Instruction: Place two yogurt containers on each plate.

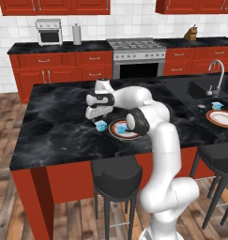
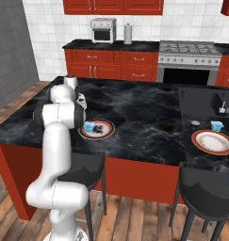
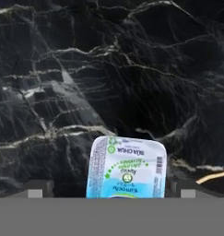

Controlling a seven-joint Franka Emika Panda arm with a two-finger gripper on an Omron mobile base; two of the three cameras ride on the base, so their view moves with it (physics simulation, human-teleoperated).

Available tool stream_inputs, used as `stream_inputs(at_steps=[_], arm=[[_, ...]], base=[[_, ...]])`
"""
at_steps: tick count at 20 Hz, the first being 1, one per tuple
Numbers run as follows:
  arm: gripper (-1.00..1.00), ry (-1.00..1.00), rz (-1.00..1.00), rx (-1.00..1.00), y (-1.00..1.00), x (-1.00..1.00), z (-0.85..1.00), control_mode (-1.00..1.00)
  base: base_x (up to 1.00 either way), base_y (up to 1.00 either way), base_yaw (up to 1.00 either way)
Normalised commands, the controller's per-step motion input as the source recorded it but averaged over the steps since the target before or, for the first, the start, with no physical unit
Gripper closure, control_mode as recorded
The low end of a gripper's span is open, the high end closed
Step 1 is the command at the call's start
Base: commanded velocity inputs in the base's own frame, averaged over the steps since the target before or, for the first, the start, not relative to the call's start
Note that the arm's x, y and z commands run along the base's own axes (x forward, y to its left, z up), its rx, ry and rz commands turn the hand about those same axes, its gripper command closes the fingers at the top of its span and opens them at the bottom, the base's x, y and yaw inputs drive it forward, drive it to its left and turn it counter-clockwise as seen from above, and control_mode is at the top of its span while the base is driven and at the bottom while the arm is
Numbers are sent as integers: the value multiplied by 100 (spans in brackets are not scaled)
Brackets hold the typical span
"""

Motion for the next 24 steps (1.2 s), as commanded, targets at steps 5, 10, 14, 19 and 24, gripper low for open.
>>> stream_inputs(at_steps=[5,10,14,19,24], arm=[[-100,1,0,-1,0,10,-19,-100],[-100,2,0,-1,-12,-3,-21,-100],[-100,0,0,0,-20,-13,-10,-100],[-100,2,0,0,-3,-7,-24,-100],[-100,1,0,0,0,-10,-16,-100]], base=[[0,0,0],[0,0,0],[0,0,0],[0,0,0],[0,0,0]])
